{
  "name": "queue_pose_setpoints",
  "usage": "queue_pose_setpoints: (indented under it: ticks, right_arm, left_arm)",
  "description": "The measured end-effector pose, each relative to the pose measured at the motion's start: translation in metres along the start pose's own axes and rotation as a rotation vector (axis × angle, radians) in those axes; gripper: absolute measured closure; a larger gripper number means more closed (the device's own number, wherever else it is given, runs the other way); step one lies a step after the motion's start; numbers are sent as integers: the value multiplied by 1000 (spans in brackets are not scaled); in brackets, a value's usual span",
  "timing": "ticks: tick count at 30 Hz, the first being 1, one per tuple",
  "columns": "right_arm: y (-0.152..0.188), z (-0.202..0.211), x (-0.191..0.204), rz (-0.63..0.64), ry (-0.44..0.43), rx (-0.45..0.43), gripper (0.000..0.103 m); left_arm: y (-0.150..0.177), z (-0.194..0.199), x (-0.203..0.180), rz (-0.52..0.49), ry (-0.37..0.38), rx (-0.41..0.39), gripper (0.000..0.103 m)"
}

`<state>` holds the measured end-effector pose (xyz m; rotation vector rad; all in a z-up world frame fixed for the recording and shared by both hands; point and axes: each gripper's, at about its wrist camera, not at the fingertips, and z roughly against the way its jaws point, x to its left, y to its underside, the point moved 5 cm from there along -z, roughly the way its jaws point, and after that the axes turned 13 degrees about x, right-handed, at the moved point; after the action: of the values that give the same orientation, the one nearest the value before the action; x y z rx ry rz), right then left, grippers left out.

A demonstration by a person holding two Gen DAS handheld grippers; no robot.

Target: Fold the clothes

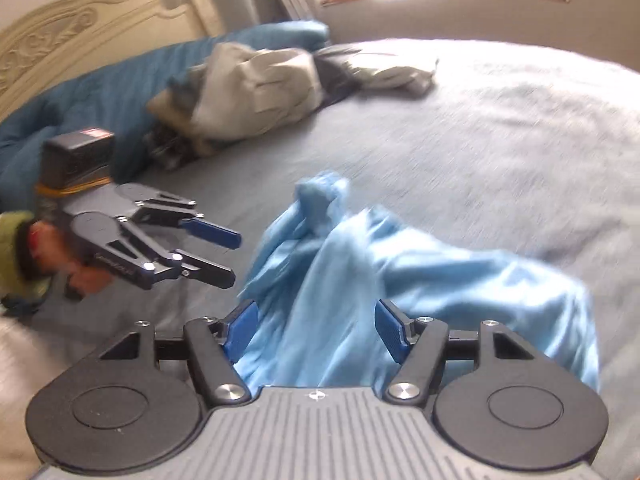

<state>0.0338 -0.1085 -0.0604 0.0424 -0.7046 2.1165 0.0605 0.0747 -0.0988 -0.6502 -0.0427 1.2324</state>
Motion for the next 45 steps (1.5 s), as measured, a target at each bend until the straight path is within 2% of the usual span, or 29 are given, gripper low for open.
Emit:
queue_pose_setpoints:
  ticks: [3,4,5,7,8,9,11,16,21,25,29,32,33,35,37,38,42,45]
  right_arm:
    - [-19,-39,-8,13,84,32,45]
    - [-20,-50,-10,15,107,56,60]
    - [-19,-58,-13,9,126,75,81]
    - [-15,-57,-20,-41,116,71,97]
    - [-12,-49,-23,-76,95,50,98]
    - [-7,-37,-26,-109,82,26,98]
    - [6,-9,-33,-179,65,-18,99]
    - [70,45,-54,-407,37,-50,99]
    - [145,64,-68,-598,58,36,99]
    - [197,61,-67,-634,124,146,99]
    - [223,61,-77,-647,215,204,99]
    - [233,65,-85,-652,249,241,98]
    - [235,66,-85,-652,250,255,97]
    - [229,76,-82,-605,266,250,80]
    - [214,90,-76,-498,302,213,66]
    - [202,98,-73,-440,313,177,61]
    - [136,112,-61,-231,319,-5,53]
    - [94,76,-44,-100,283,-33,53]
  left_arm:
    - [-24,-19,18,151,-31,-50,45]
    - [-30,-26,22,188,-40,-57,45]
    - [-34,-32,22,205,-50,-56,48]
    - [-40,-41,18,181,-66,-39,57]
    - [-39,-43,17,173,-81,-30,63]
    - [-39,-44,18,179,-78,-29,64]
    - [-38,-44,21,198,-66,-32,71]
    - [-40,-46,31,246,-36,-37,77]
    - [-44,-47,30,260,-22,-39,81]
    - [-46,-47,28,255,-29,-48,83]
    - [-47,-40,30,275,-31,-77,87]
    - [-46,-34,31,278,-36,-86,87]
    - [-45,-32,31,276,-35,-86,87]
    - [-44,-29,31,268,-31,-81,86]
    - [-42,-26,30,265,-33,-78,86]
    - [-41,-26,29,264,-34,-78,82]
    - [-38,-25,24,267,-53,-85,72]
    - [-35,-23,18,263,-63,-90,66]
